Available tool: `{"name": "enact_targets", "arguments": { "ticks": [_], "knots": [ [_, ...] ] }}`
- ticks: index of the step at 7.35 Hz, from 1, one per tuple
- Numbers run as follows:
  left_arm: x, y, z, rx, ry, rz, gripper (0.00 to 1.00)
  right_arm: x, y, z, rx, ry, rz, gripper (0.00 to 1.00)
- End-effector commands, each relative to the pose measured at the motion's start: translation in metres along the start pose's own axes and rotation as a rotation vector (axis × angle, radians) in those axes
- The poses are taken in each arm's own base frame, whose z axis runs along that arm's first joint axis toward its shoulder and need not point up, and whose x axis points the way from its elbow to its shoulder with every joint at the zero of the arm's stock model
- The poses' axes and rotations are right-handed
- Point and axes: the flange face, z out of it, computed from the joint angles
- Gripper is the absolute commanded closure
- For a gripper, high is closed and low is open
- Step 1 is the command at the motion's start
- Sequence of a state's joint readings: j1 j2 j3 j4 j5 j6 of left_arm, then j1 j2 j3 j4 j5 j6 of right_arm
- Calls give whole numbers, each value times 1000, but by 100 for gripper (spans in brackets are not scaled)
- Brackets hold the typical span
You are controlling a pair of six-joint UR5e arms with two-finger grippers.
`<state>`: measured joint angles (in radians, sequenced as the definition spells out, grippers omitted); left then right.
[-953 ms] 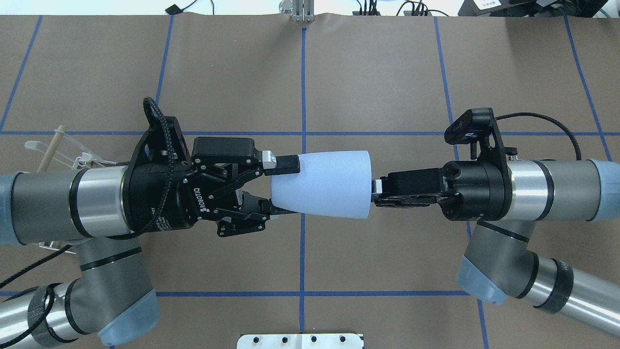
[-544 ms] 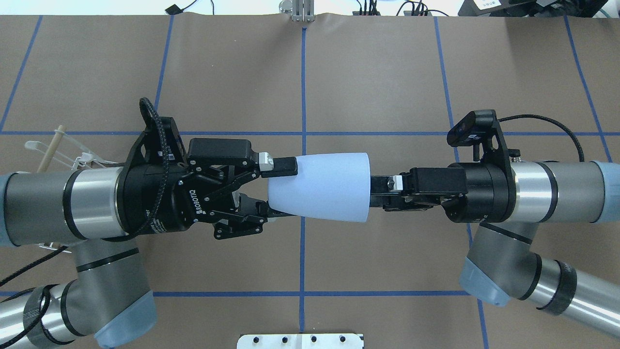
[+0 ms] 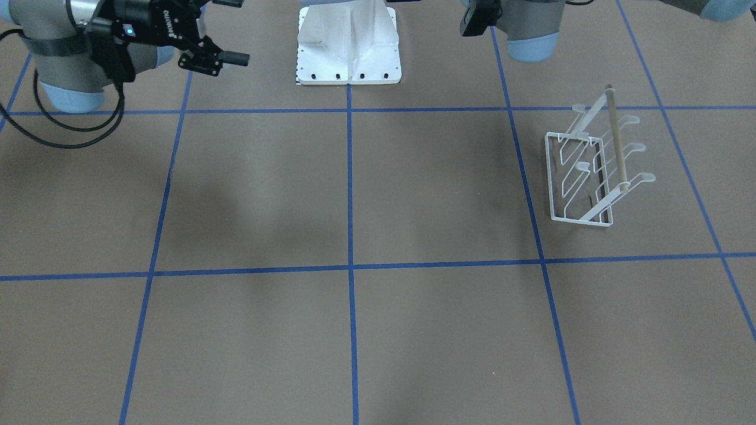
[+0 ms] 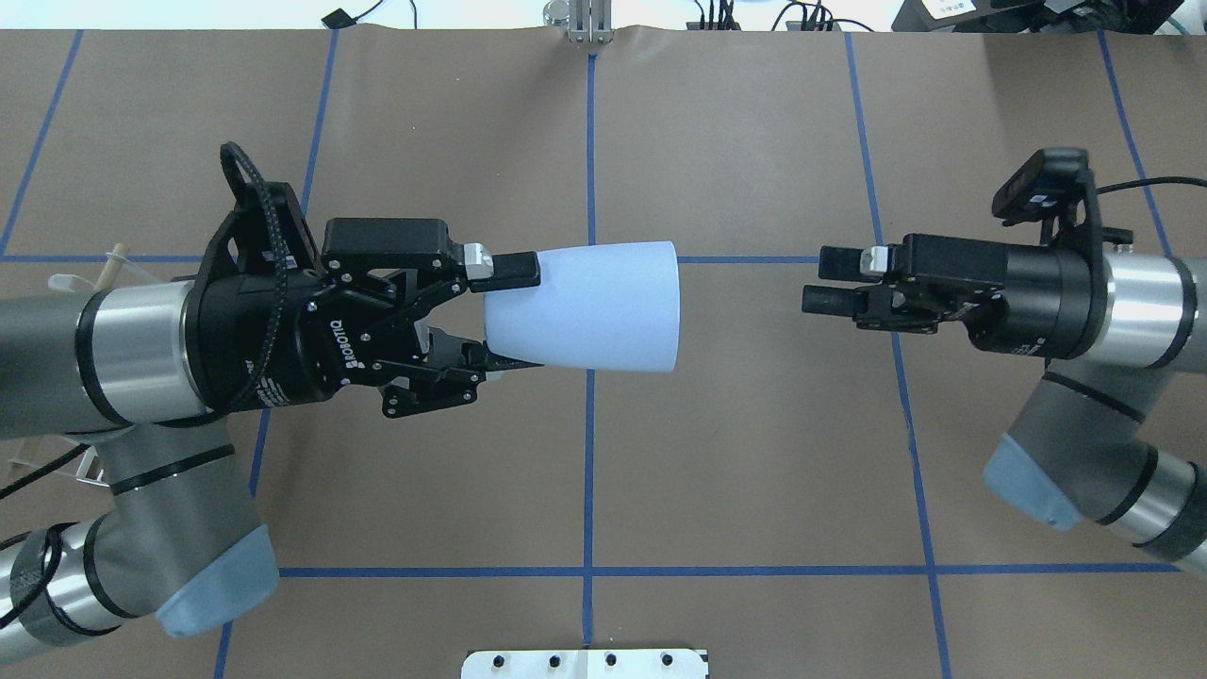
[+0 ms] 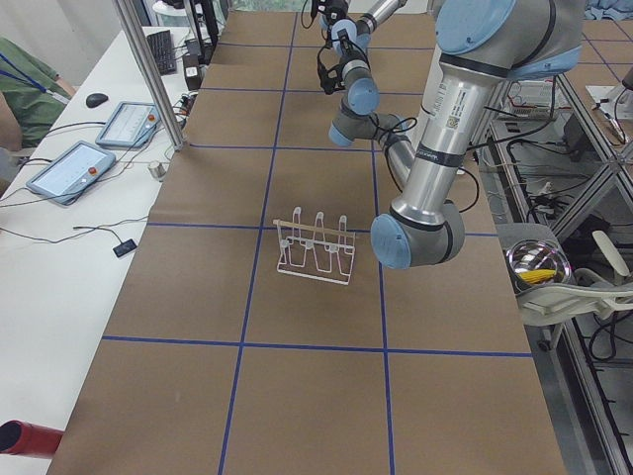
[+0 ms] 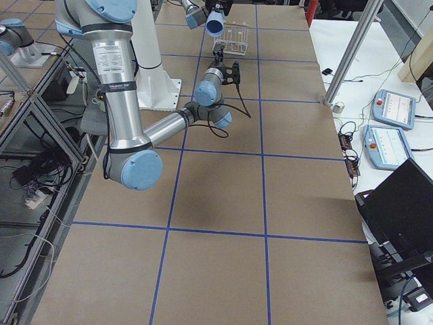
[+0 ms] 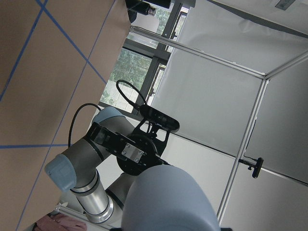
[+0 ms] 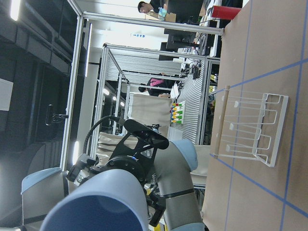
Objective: Hang cup on cup holder
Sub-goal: 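Carry the cup with the left gripper toward the wire rack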
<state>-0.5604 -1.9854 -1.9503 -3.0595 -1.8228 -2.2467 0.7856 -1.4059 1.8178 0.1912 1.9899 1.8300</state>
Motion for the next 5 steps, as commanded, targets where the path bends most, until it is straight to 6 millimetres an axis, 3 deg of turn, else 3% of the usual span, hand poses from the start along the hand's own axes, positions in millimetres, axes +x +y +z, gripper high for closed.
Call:
{"name": "enact_targets", "arguments": {
  "ticks": [1,3,5],
  "knots": [
    [45,-52,-30,98,-162,70,100,15,-98,-69,143,329,-53,0],
    [71,-86,-50,169,-352,231,100,51,-157,-114,177,639,-236,0],
    [94,-109,-68,287,-515,362,100,77,-202,-165,132,966,-346,0]
  ]
}}
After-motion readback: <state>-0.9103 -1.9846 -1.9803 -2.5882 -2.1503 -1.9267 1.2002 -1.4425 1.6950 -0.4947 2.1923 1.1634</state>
